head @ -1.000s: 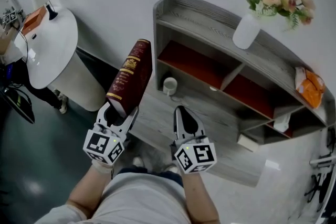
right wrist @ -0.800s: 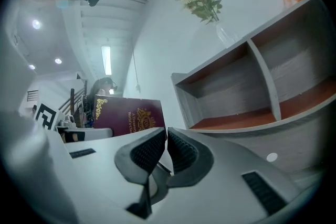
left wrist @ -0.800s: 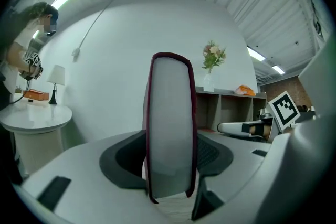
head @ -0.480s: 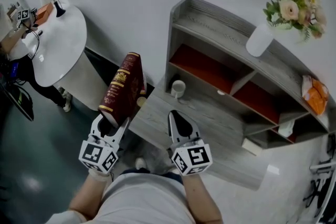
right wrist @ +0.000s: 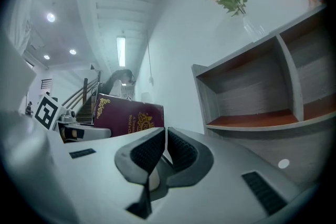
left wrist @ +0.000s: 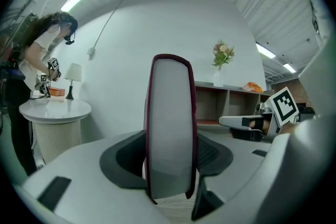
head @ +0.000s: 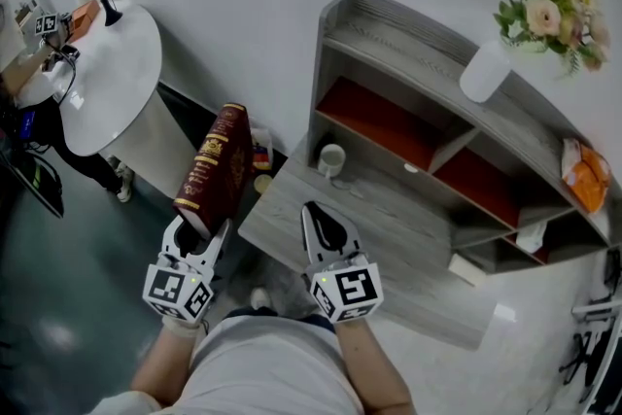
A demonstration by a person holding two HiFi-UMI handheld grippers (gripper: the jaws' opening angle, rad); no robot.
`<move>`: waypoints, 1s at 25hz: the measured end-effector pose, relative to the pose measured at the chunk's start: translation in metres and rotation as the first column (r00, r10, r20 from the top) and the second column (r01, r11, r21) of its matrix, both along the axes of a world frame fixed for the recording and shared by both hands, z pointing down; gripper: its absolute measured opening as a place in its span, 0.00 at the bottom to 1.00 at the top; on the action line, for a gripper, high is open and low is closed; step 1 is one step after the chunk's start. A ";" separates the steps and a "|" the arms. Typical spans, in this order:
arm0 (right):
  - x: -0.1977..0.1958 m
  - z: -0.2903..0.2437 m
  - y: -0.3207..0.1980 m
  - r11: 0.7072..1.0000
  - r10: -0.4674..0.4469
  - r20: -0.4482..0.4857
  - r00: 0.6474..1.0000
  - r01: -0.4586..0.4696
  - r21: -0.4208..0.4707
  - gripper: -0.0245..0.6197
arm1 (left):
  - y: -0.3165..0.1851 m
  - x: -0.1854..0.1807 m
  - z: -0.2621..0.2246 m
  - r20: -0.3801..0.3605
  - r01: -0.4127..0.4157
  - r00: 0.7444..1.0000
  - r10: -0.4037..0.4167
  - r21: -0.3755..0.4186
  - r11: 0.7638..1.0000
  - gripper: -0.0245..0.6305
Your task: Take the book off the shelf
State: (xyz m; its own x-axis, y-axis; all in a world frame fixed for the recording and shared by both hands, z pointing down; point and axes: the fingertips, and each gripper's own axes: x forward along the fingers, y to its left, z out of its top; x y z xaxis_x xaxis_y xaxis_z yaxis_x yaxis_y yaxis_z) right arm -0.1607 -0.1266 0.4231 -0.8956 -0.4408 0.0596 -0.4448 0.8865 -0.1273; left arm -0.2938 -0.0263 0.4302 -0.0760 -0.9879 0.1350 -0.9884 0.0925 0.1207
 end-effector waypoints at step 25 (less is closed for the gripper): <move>0.003 0.009 -0.016 0.999 0.036 -0.014 0.999 -0.036 -0.014 0.07 | -0.020 0.002 0.004 -0.009 -0.029 1.000 0.029 -0.011 1.000 0.40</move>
State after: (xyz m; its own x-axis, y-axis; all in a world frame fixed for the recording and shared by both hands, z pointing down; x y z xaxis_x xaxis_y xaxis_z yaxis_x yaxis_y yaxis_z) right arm -0.1574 -0.1424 0.4322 -0.8781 -0.4719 0.0786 -0.4784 0.8680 -0.1331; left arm -0.2917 -0.0463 0.4337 -0.0457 -0.9882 0.1463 -0.9895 0.0648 0.1289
